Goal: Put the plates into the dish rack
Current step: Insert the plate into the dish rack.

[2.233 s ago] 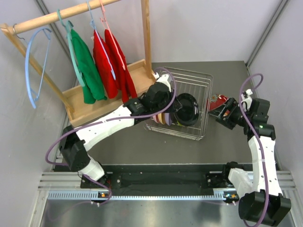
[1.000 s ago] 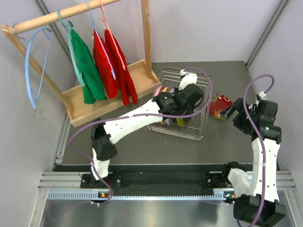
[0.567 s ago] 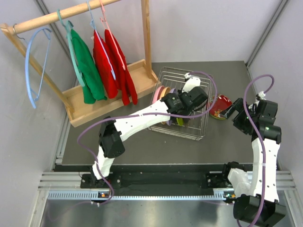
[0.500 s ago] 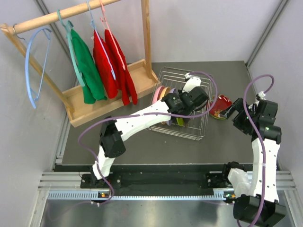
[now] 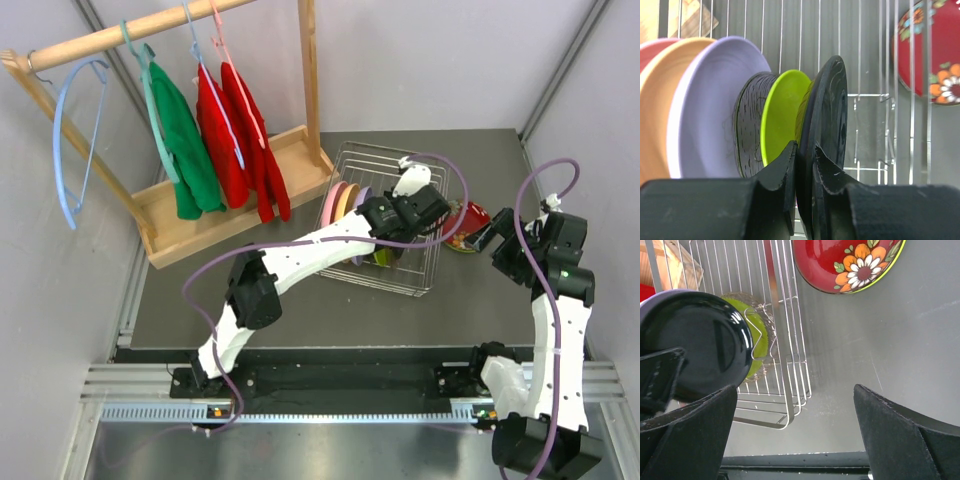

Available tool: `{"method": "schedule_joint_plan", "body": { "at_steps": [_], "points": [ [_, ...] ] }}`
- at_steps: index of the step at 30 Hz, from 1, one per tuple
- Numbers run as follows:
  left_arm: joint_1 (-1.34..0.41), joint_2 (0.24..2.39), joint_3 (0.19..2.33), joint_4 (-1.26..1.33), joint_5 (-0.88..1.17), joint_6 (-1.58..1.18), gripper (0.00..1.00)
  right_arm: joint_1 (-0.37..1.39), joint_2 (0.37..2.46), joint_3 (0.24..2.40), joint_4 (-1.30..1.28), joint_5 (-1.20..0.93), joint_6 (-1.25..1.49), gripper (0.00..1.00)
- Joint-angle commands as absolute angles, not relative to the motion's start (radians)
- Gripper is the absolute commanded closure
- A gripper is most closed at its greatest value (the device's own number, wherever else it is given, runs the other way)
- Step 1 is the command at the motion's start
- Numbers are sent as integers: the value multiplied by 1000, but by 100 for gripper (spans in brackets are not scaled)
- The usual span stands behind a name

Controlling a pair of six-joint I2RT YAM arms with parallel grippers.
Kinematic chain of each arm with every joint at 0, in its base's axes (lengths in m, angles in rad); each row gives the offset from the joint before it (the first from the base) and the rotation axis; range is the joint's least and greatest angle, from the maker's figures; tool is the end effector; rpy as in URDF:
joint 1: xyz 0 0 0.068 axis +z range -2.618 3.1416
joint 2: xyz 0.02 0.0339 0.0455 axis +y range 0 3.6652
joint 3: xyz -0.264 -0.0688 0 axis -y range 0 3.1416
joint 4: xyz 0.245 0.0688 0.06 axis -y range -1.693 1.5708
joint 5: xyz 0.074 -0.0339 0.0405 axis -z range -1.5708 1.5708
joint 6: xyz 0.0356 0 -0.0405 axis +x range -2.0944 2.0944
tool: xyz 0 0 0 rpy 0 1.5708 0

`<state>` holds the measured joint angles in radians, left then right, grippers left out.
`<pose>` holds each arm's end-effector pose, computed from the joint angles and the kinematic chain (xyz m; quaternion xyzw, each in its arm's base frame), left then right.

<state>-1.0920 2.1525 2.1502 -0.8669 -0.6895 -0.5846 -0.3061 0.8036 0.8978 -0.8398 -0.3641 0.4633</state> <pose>0.2393 -0.4118 0.3160 0.1094 0.8847 -0.0282 0.4523 0.1505 -0.0343 0.3136 0.2708 0.8623 0.1963 0.3801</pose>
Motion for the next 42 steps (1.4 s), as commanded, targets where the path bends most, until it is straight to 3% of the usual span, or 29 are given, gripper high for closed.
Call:
{"method": "schedule_joint_plan", "body": {
  "at_steps": [1, 10, 11, 17, 33, 40, 42],
  "points": [
    [-1092, 2158, 2194, -882, -742, -606, 100, -316, 776, 914, -844, -365, 454, 1],
    [-1092, 2184, 2184, -827, -649, -580, 100, -316, 765, 884, -830, -327, 437, 1],
    [-1092, 2184, 2181, -824, -623, -580, 95, -316, 768, 882, -830, -302, 428, 1],
    [-1092, 2157, 2128, -813, -611, -581, 84, -319, 813, 861, -807, -322, 440, 1],
    [-1089, 2060, 2085, -785, -563, -552, 69, -322, 827, 812, -767, -330, 488, 1],
    [-1089, 1925, 2020, -738, -505, -525, 49, -328, 905, 795, -706, -264, 554, 1],
    [-1089, 1856, 1956, -710, -468, -519, 36, -336, 940, 795, -670, -241, 569, 1]
  ]
}}
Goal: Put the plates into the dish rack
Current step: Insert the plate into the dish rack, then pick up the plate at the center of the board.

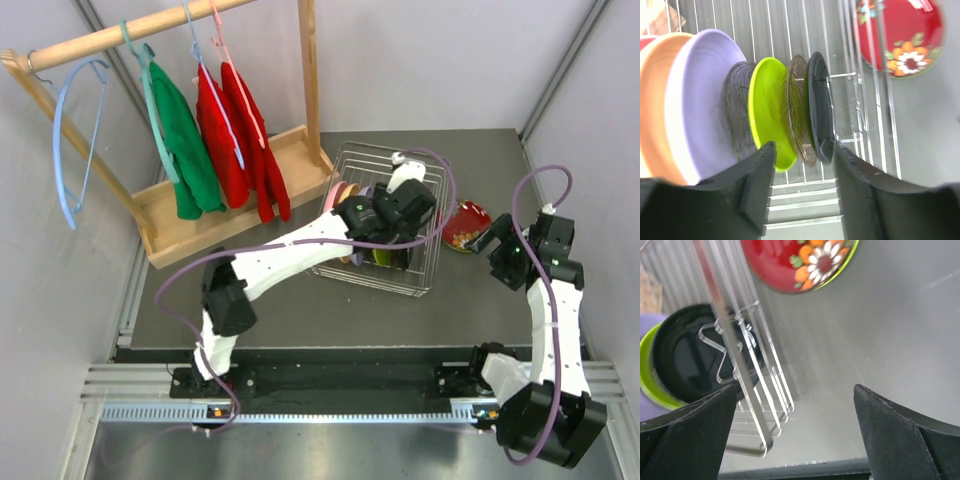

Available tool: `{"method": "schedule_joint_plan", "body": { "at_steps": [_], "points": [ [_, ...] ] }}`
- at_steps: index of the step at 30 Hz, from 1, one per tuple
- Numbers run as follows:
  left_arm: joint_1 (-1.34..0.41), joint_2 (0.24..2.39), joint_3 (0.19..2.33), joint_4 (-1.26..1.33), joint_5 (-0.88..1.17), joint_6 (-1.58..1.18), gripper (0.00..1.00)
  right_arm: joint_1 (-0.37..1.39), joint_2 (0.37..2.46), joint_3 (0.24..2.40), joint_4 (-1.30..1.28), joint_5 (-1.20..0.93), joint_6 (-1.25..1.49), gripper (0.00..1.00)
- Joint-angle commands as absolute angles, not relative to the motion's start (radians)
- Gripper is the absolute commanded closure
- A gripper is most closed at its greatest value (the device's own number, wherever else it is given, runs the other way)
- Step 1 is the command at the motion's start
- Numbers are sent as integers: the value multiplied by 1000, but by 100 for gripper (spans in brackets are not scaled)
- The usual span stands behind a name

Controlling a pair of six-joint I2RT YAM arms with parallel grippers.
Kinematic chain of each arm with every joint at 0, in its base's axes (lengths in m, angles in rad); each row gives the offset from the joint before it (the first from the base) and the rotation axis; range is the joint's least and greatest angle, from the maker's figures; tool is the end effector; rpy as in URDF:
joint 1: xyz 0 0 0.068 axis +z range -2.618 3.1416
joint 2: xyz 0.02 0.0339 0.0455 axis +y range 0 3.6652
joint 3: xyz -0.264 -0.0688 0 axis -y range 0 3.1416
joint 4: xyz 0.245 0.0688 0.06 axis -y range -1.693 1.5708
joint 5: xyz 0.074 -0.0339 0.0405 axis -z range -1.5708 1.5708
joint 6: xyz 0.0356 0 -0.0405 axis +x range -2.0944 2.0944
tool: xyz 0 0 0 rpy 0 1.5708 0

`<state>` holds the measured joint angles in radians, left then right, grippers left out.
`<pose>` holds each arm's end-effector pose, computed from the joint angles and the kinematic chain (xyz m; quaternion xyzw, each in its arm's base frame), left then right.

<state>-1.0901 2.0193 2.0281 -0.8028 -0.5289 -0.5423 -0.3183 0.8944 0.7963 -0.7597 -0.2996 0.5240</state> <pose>0.2251 -0.3928 0.3388 0.1463 0.8868 -0.1006 0.4266 0.1696 -0.0448 0.2734 0.3313 0.8670 0.1745 0.3289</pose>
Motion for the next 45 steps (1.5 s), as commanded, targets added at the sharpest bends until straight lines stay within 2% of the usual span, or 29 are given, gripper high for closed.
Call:
{"method": "schedule_joint_plan", "body": {
  "at_steps": [1, 2, 3, 6, 14, 21, 24, 26, 29, 31, 37, 38, 45],
  "points": [
    [-1088, 1832, 1933, -686, -459, -518, 31, -340, 954, 798, -660, -236, 574, 1],
    [-1089, 1781, 1910, -671, -447, -518, 28, -345, 972, 796, -629, -242, 584, 1],
    [-1085, 1758, 1861, -658, -422, -515, 20, -357, 1011, 798, -612, -250, 587, 1],
    [-1059, 1668, 1767, -621, -342, -523, 15, -377, 1089, 811, -562, -270, 597, 2],
    [-939, 1447, 1499, -520, -169, -594, 12, -383, 1360, 903, -474, -276, 607, 12],
    [-868, 1342, 1388, -511, -124, -618, 11, -387, 1506, 969, -414, -281, 615, 23],
    [-851, 1316, 1362, -509, -104, -627, 10, -385, 1563, 999, -414, -291, 606, 24],
    [-847, 1299, 1347, -505, -100, -635, 9, -387, 1580, 1005, -413, -284, 600, 24],
    [-838, 1282, 1329, -496, -87, -638, 1, -387, 1598, 1003, -411, -279, 586, 21],
    [-828, 1273, 1321, -486, -69, -641, 1, -385, 1615, 1003, -414, -278, 584, 19],
    [-813, 1269, 1310, -479, -52, -653, 1, -385, 1651, 997, -420, -285, 565, 6],
    [-813, 1269, 1309, -477, -52, -657, 1, -385, 1651, 996, -423, -273, 563, 1],
    [-807, 1264, 1296, -472, -52, -669, 1, -385, 1667, 1002, -440, -206, 560, 3]
  ]
}}
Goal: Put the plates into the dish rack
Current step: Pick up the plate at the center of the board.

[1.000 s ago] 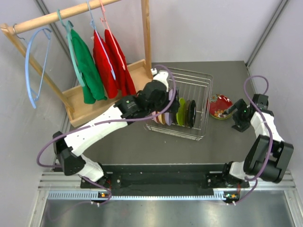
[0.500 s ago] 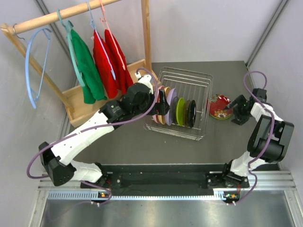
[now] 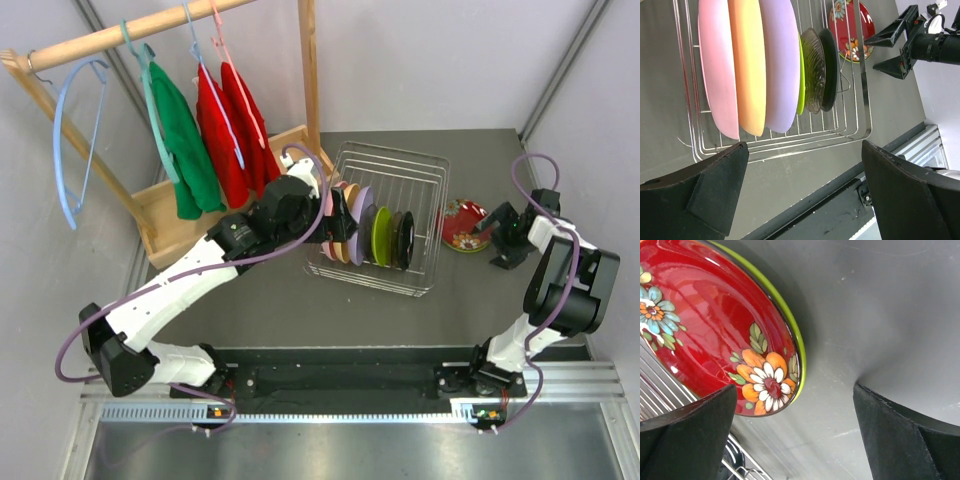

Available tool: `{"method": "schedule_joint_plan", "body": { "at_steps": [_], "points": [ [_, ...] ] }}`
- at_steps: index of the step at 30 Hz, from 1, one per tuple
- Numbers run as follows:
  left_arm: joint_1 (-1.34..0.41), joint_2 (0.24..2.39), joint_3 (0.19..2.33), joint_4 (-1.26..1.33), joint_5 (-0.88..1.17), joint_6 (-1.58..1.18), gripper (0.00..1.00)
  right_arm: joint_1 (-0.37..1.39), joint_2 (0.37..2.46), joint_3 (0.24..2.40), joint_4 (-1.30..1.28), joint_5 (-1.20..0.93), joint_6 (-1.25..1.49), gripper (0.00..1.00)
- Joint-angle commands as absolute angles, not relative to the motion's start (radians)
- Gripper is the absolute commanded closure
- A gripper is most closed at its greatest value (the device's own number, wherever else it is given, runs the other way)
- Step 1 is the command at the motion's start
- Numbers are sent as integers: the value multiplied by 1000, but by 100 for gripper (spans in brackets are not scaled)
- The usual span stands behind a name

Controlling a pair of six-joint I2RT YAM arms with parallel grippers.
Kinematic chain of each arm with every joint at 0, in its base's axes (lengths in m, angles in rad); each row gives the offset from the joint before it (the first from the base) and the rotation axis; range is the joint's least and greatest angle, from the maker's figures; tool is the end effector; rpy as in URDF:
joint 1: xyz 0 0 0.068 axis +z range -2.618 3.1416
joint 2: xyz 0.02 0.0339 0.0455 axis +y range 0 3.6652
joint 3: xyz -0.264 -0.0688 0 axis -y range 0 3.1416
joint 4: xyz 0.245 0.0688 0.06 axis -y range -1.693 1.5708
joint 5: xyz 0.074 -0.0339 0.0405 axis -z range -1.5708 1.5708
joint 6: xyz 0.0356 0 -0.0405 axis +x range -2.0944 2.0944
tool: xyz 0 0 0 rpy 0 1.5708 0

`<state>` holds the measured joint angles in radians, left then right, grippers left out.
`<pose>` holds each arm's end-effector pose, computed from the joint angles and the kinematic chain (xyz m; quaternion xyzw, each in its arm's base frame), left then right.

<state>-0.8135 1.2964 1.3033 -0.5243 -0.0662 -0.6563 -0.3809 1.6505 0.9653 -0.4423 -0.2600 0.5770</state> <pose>0.1997 -0.2078 0.3751 0.0513 0.8626 -0.3156 0.3919 0.2960 -0.1087 0.1702 0.4205 0.8716 0.1472 0.2046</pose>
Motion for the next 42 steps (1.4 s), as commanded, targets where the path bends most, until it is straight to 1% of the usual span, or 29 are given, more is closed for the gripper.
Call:
{"method": "schedule_joint_plan", "body": {
  "at_steps": [1, 2, 3, 5, 7, 8, 10, 13, 14, 15, 18, 19, 24, 25, 32, 33, 35, 37, 39, 40, 42],
  "points": [
    [-807, 1264, 1295, -472, -52, -672, 1, -385, 1674, 1002, -433, -212, 561, 5],
    [-807, 1266, 1295, -469, -52, -672, 1, -387, 1680, 1002, -434, -212, 563, 14],
    [-807, 1269, 1295, -471, -48, -673, 1, -385, 1693, 1000, -434, -213, 564, 19],
    [-807, 1269, 1293, -471, -46, -673, 1, -385, 1700, 996, -423, -219, 564, 33],
    [-805, 1270, 1292, -469, -44, -675, 1, -385, 1701, 983, -417, -219, 565, 37],
    [-805, 1270, 1292, -471, -46, -675, 1, -385, 1701, 979, -413, -218, 565, 42],
    [-805, 1269, 1287, -472, -44, -676, 1, -385, 1694, 971, -413, -210, 563, 42],
    [-804, 1267, 1284, -469, -44, -678, 1, -385, 1689, 973, -423, -207, 558, 50],
    [-804, 1269, 1284, -469, -44, -677, 1, -385, 1687, 973, -423, -206, 558, 50],
    [-804, 1270, 1284, -469, -41, -676, 1, -385, 1686, 976, -431, -201, 555, 53],
    [-802, 1273, 1284, -469, -37, -676, 1, -385, 1683, 982, -443, -189, 545, 56],
    [-802, 1275, 1284, -468, -34, -676, 1, -385, 1681, 982, -445, -190, 545, 59],
    [-802, 1281, 1282, -471, -29, -675, 1, -385, 1658, 977, -457, -164, 531, 63],
    [-802, 1284, 1282, -472, -29, -675, 1, -385, 1655, 976, -462, -163, 531, 67],
    [-801, 1285, 1279, -474, -23, -675, 1, -385, 1615, 959, -476, -132, 520, 73],
    [-801, 1287, 1278, -472, -25, -675, 1, -385, 1608, 957, -477, -129, 515, 79],
    [-799, 1289, 1279, -472, -23, -676, 1, -385, 1598, 950, -482, -120, 512, 80],
    [-801, 1290, 1278, -471, -18, -676, 1, -385, 1588, 945, -483, -115, 509, 84],
    [-799, 1293, 1276, -471, -17, -676, 1, -385, 1580, 937, -479, -114, 508, 85],
    [-799, 1293, 1275, -471, -17, -676, 1, -385, 1580, 936, -479, -115, 506, 92],
    [-799, 1295, 1272, -471, -14, -676, 1, -385, 1582, 940, -486, -118, 506, 96]
  ]
}}
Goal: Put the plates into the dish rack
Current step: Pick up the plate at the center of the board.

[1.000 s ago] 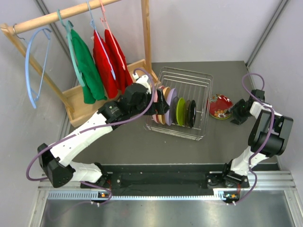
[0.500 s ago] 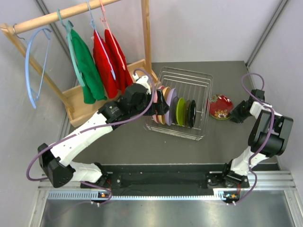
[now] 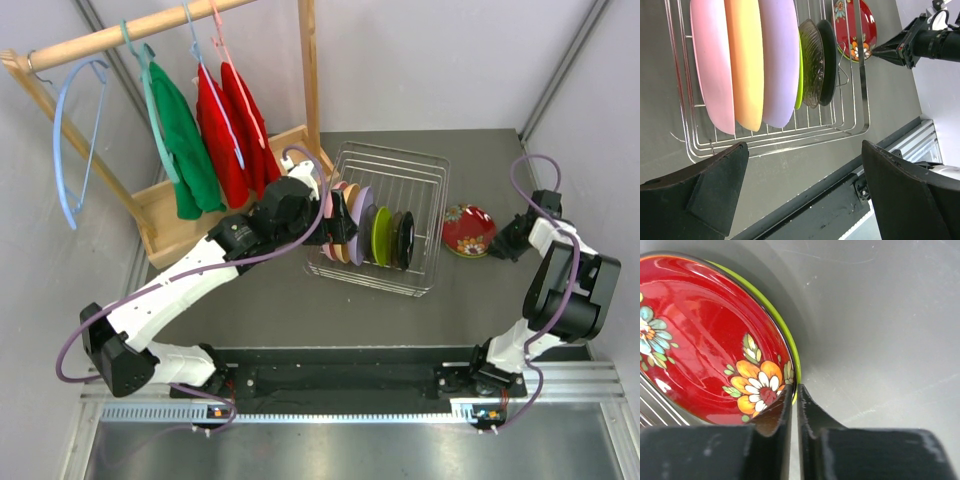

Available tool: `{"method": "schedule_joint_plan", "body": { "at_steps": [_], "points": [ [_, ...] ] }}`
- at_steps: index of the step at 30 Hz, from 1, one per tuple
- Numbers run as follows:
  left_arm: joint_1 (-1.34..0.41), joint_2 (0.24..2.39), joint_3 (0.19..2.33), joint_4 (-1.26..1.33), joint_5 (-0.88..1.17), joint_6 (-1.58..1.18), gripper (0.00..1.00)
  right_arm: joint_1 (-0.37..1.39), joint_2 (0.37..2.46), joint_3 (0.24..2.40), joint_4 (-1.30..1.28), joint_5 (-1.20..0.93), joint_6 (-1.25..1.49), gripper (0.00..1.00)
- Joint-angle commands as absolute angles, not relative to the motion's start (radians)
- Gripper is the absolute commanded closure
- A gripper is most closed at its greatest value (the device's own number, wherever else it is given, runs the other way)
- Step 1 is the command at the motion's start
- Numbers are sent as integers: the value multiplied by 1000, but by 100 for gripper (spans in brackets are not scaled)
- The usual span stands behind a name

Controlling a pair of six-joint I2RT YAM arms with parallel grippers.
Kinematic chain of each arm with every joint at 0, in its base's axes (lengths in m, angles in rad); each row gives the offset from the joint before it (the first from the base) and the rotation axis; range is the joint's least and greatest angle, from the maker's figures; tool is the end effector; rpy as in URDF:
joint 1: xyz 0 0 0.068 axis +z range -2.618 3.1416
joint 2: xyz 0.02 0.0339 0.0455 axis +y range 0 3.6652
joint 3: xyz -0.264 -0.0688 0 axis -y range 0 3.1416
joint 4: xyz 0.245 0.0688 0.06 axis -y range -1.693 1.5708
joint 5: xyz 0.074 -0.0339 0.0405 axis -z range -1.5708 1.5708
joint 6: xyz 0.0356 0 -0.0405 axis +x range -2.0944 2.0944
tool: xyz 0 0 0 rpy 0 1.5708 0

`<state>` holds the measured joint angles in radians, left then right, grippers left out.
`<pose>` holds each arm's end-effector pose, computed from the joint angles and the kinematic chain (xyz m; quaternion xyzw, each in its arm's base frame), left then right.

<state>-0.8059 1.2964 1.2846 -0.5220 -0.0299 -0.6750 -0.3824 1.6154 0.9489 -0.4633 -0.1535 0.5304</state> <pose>0.2005 -0.2074 0.3690 0.0494 0.8671 -0.3247 0.3745 0.2878 -0.1099 0.1742 0.4137 0.8807 0.0907 0.2119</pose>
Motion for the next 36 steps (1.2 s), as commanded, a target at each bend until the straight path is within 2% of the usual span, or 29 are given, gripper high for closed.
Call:
{"method": "schedule_joint_plan", "body": {
  "at_steps": [1, 11, 14, 15, 16, 17, 18, 31, 34, 36],
  "points": [
    [-799, 1295, 1273, -474, -14, -676, 1, -385, 1577, 943, -489, -120, 503, 99],
    [-796, 1296, 1272, -472, -15, -676, 1, -387, 1468, 960, -526, -57, 505, 100],
    [-796, 1302, 1270, -468, -12, -676, 1, -387, 1453, 957, -499, -73, 508, 79],
    [-798, 1301, 1272, -469, -11, -676, 1, -387, 1460, 957, -488, -106, 511, 54],
    [-796, 1302, 1272, -468, -8, -676, 1, -387, 1468, 966, -479, -118, 514, 42],
    [-796, 1304, 1273, -469, -6, -676, 1, -387, 1480, 976, -477, -123, 512, 35],
    [-796, 1302, 1273, -469, -6, -676, 1, -387, 1495, 988, -473, -118, 517, 22],
    [-792, 1292, 1262, -474, -12, -669, 1, -393, 1819, 1239, -341, -278, 387, 20],
    [-788, 1293, 1261, -477, -14, -669, 1, -394, 1864, 1262, -374, -288, 356, 27],
    [-787, 1290, 1258, -477, -20, -669, 1, -394, 1861, 1238, -358, -307, 354, 38]
  ]
}}
